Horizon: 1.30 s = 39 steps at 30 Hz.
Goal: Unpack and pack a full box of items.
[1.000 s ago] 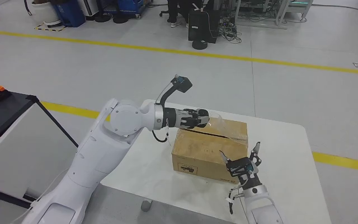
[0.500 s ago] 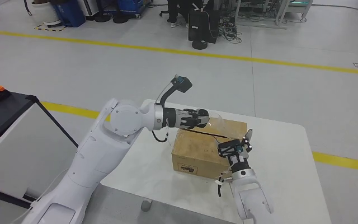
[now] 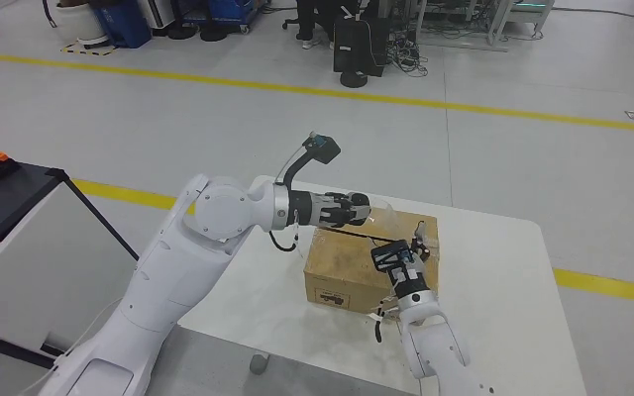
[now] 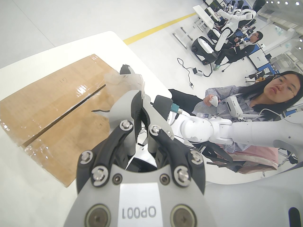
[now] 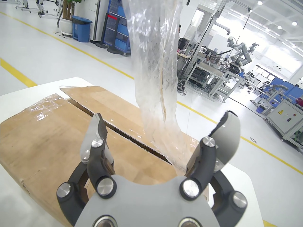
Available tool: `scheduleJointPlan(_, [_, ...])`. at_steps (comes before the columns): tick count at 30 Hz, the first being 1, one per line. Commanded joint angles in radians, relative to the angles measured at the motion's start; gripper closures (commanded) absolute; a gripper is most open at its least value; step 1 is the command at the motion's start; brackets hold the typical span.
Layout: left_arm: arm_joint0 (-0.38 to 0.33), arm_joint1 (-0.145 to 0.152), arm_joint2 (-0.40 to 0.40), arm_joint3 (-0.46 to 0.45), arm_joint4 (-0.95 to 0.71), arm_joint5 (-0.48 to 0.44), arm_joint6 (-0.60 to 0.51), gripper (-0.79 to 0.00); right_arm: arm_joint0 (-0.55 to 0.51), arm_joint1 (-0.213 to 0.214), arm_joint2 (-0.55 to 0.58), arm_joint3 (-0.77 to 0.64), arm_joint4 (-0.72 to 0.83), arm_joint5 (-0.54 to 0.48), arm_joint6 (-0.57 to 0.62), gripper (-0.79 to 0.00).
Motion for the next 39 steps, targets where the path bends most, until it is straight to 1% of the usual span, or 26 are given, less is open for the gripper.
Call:
scheduleJointPlan(1, [0.0, 0.0, 0.0, 0.0, 0.0, 0.0, 0.0, 0.0, 0.002, -0.002, 0.001, 0.002, -0.001, -0.002, -0.002, 0.0])
scheduleJointPlan(7, [0.0, 0.0, 0.0, 0.0, 0.0, 0.0, 0.0, 0.0, -0.015, -0.003, 0.011, 0.001, -0.022, -0.011, -0.021, 0.0])
scheduleJointPlan(16, [0.0, 0.0, 0.0, 0.0, 0.0, 0.0, 0.0, 0.0, -0.088, 0.001, 0.05, -0.052, -0.038, -0.012, -0.081, 0.0])
scheduleJointPlan(17, [0.0, 0.0, 0.0, 0.0, 0.0, 0.0, 0.0, -0.108, -0.094, 0.001, 0.056, -0.059, -0.035, -0.017, -0.086, 0.0])
scheduleJointPlan(18, [0.0, 0.0, 0.0, 0.0, 0.0, 0.0, 0.0, -0.785, -0.101, 0.002, 0.063, -0.067, -0.029, -0.021, -0.088, 0.0])
scheduleJointPlan(23, [0.0, 0.0, 0.0, 0.0, 0.0, 0.0, 0.0, -0.785, -0.131, 0.005, 0.106, -0.112, 0.024, -0.058, -0.101, 0.0])
scheduleJointPlan(29, [0.0, 0.0, 0.0, 0.0, 0.0, 0.0, 0.0, -0.785, -0.17, 0.007, 0.181, -0.168, 0.151, -0.089, -0.13, 0.0])
scheduleJointPlan(33, [0.0, 0.0, 0.0, 0.0, 0.0, 0.0, 0.0, -0.785, -0.198, 0.01, 0.249, -0.205, 0.269, -0.135, -0.142, 0.0])
scheduleJointPlan(39, [0.0, 0.0, 0.0, 0.0, 0.0, 0.0, 0.0, -0.785, -0.229, 0.018, 0.39, -0.231, 0.482, -0.25, -0.121, 0.0])
